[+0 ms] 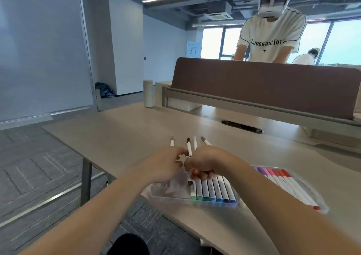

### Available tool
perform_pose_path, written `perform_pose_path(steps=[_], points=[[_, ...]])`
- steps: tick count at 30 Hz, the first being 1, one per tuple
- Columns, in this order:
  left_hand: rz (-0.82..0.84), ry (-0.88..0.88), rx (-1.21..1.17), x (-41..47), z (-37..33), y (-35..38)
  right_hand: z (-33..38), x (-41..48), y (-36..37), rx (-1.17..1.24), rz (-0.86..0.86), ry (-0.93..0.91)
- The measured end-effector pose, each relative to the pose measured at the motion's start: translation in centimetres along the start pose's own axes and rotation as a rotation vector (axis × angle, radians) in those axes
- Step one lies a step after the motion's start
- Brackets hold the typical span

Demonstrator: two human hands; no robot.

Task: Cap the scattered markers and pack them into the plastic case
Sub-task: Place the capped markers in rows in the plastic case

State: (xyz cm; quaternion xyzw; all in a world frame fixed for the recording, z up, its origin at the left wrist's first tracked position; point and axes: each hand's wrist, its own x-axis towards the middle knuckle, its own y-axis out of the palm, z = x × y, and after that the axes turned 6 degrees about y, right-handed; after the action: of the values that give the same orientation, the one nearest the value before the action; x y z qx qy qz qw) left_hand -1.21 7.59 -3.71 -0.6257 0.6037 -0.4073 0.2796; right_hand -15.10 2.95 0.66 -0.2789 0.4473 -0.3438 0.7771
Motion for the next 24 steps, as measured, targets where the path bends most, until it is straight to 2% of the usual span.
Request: perform_pose_path(steps=[4, 8, 11, 15, 24], points=[[0.121, 0.036, 0.125, -1.0, -0.8, 0.8, -1.0, -0.8, 1.1, 0.002, 0.041, -0.001], [0.231, 0.082, 0.260, -1.4, -0.6, 1.1, -1.6, -1.2, 1.0, -0.140, -0.084, -0.018], [0.275, 0.151, 0.298, -1.5, 0.0, 0.8, -2.1, -0.9, 1.0, -0.070, -0.102, -0.054], [0.258, 0.174, 0.270, -1.5, 0.6, 0.7, -2.3, -0.7, 1.0, -0.078, -0.098, -0.071], [0.260, 0.145, 0.225, -1.0, 0.5, 0.7, -1.3, 0.1, 0.3, -0.221, 0.024, 0.010]])
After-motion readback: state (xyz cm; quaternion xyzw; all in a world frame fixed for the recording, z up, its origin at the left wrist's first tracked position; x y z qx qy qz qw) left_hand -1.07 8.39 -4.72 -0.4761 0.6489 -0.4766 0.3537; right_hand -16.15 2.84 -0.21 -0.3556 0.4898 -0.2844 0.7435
